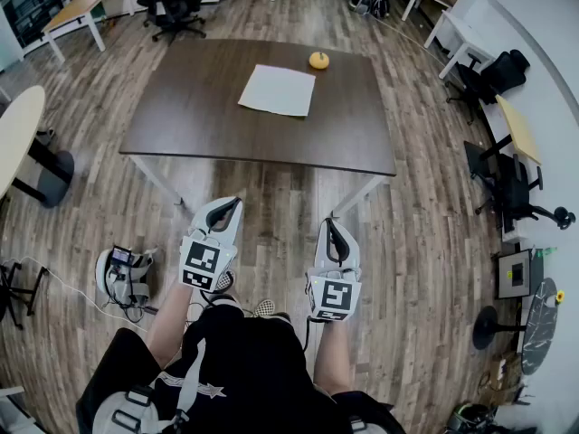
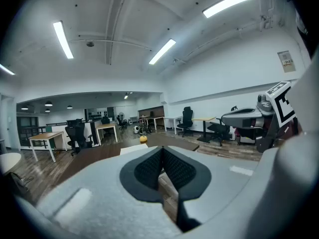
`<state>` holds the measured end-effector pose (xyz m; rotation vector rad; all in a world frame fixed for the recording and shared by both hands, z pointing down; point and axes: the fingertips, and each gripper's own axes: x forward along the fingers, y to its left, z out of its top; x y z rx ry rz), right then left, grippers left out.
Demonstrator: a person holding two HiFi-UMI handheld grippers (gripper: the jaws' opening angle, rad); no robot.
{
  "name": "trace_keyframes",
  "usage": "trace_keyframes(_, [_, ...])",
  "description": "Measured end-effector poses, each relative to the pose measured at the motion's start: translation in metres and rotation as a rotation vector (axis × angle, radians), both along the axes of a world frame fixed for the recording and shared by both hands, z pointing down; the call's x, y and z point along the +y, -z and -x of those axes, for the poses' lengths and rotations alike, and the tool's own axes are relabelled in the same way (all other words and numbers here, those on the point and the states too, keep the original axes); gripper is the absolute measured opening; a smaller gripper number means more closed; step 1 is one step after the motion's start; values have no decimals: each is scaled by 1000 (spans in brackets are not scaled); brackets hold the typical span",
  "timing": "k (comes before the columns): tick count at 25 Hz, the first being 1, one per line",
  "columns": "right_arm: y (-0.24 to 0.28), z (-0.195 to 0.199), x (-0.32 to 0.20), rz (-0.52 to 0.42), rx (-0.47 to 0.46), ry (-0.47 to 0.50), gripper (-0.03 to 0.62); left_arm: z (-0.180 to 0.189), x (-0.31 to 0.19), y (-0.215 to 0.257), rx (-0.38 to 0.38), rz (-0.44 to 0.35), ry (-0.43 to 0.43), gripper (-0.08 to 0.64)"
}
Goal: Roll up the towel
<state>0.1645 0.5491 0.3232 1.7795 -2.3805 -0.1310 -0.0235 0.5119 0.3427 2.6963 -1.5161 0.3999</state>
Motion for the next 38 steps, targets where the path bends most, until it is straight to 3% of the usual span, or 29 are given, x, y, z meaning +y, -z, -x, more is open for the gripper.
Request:
trace_keyframes(13, [-8, -9, -25, 19, 3, -24, 5, -8, -30, 0, -21, -4, -5, 9])
trace_keyframes(21, [-19, 7, -114, 37, 26, -91, 5, 7, -130, -13, -19, 6, -61, 9])
trace_keyframes(31, [-24, 67, -241, 69, 26, -173, 5, 62, -273, -12, -35, 19, -145, 9])
trace_keyframes(38, [-36, 95, -302, 81, 53, -215, 5, 85, -341, -27, -33, 27, -195, 9])
